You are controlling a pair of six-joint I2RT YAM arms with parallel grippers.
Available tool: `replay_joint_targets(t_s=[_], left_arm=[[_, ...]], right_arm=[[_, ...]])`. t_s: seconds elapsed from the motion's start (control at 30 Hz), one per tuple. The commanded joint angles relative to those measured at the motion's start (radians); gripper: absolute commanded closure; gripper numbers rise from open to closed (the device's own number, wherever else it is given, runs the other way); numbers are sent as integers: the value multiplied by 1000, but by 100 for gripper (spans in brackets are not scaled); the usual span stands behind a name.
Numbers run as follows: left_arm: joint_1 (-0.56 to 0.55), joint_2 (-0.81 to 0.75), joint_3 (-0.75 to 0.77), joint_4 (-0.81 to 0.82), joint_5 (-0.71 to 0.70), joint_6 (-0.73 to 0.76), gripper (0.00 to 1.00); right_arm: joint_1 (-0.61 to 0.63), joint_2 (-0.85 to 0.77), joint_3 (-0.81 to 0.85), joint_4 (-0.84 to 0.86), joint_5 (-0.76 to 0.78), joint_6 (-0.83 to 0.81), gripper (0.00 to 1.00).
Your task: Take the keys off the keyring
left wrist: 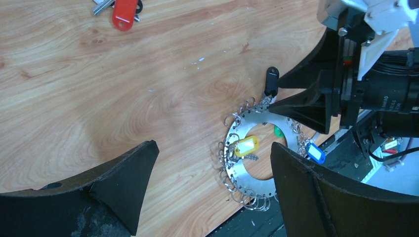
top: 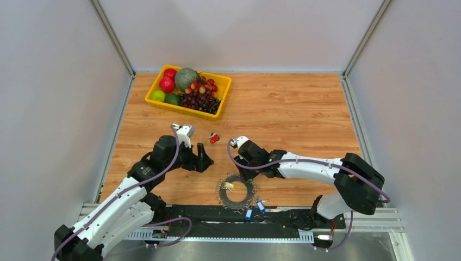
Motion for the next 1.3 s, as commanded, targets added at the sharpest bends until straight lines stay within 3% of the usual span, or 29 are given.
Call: replay_joint_targets(t_s=[0.0,0.2,0.27,0.37,0.53,0.57,0.93,1.27], left_arm=[[1,-11,-1,37,25,-23,6],[0,-23,-4,34,21,-26,7],[0,-23,-7,37,23,-26,7],[1,-22,-8,44,26,-26,8],[0,-20,-8,47,32,-29,9],[0,-20,-8,47,33,-32,9],[0,-14,-1,73,63,-40,12],[0,-7,25,133,79,5,16]], right_arm=[[0,39,50,42,14,-52,53],[-12,67,30,51,-62,-61,47],[-13,66,18,62,-101,-71,50],[-12,72,7,86,-147,-85,64],[-12,66,17,96,-173,-105,99],[-12,49,18,96,-171,-109,100],[-11,-235,52,98,-132,-137,100],[-12,-362,127,92,-45,-217,100]])
